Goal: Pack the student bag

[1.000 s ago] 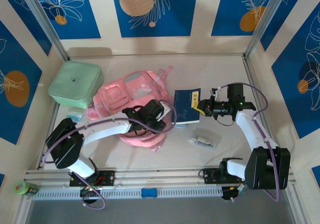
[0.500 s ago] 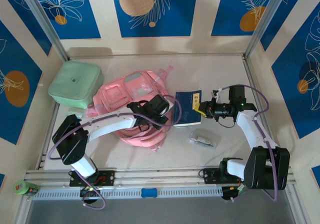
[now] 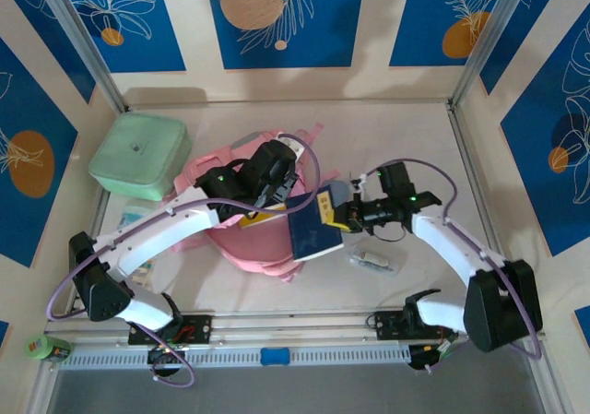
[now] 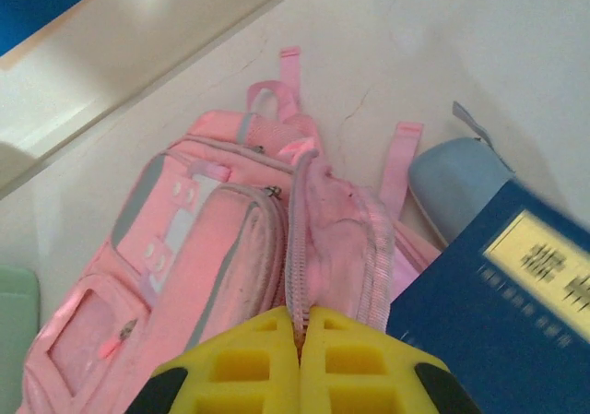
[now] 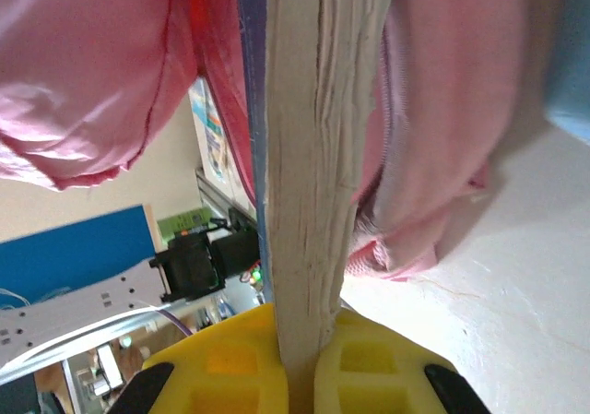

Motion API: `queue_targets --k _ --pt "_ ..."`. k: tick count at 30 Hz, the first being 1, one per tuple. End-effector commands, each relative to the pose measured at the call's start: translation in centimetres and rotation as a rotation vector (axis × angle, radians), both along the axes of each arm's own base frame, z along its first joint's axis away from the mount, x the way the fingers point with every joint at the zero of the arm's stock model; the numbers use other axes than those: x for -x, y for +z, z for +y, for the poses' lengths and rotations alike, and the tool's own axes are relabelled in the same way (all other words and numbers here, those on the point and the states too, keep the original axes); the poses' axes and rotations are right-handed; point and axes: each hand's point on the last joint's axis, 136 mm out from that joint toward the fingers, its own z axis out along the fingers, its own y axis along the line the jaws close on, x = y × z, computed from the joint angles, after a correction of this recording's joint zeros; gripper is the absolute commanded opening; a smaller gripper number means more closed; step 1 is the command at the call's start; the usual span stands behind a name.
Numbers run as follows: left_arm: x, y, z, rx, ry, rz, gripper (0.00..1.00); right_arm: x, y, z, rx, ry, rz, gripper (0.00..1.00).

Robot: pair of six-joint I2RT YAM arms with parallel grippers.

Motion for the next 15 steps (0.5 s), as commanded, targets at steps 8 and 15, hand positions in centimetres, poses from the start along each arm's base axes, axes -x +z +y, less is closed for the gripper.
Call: queue_targets --k 8,15 --pt "-2.0 4.7 0.8 0.125 0.14 -0.113 0.0 -7.5 0.1 11.2 -0.025 0.051 -0.162 0.0" --pt "-2.2 4.5 1.7 0.196 0.187 -0.102 0.0 -10.3 -4.0 12.1 0.066 0.03 -0.107 0.29"
